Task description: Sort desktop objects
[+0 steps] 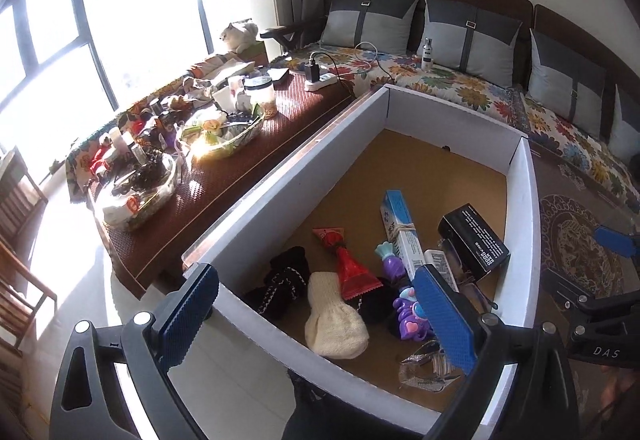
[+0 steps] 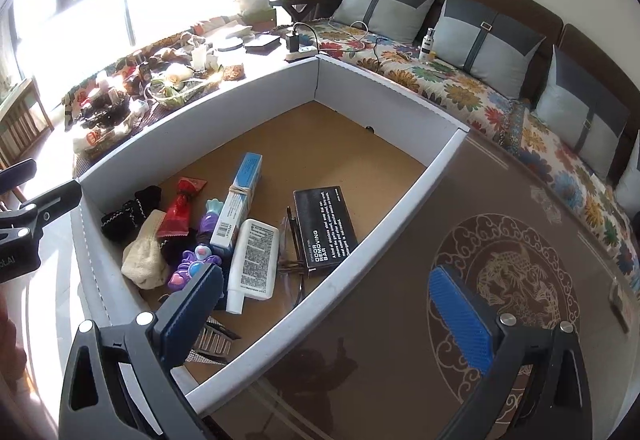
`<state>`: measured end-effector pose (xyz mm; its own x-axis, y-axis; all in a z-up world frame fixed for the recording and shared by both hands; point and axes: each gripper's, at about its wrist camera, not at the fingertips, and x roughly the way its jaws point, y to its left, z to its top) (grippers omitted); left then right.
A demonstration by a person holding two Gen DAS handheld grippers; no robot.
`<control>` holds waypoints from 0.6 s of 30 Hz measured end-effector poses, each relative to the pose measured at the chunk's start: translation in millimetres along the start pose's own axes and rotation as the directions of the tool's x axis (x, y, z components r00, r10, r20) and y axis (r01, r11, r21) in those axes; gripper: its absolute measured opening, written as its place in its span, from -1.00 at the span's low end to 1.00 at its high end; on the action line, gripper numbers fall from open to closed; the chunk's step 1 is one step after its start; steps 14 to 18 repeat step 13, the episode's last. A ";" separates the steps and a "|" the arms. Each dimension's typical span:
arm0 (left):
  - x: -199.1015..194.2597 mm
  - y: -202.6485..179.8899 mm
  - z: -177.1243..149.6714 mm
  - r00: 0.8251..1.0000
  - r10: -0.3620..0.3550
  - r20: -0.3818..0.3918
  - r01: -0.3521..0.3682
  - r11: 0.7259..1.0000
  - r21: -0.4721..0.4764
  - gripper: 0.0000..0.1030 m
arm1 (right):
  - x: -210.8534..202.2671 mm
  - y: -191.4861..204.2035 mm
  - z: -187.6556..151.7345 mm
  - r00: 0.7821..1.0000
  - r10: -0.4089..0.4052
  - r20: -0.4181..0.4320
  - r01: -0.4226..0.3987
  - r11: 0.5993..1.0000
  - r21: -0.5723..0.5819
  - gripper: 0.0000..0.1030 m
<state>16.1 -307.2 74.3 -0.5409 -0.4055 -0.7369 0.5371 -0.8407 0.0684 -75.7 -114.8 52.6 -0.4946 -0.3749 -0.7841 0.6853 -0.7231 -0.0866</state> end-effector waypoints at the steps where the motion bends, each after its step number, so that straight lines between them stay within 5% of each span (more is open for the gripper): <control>1: 0.4 -0.4 -0.4 1.000 -0.003 0.000 0.003 1.000 -0.002 0.94 | 0.2 -0.1 -0.2 1.000 0.000 -0.001 0.000 1.000 0.000 1.00; 10: 10.7 -4.4 -5.1 0.989 -0.140 -0.038 0.138 0.989 -0.049 0.96 | 5.9 -2.6 -2.7 1.000 0.002 -0.016 -0.002 1.000 0.000 1.00; 18: 10.1 -9.0 -7.6 0.993 -0.113 -0.032 0.112 0.993 -0.036 0.96 | 7.5 -2.3 -2.4 1.000 0.008 -0.017 -0.008 1.000 0.004 1.00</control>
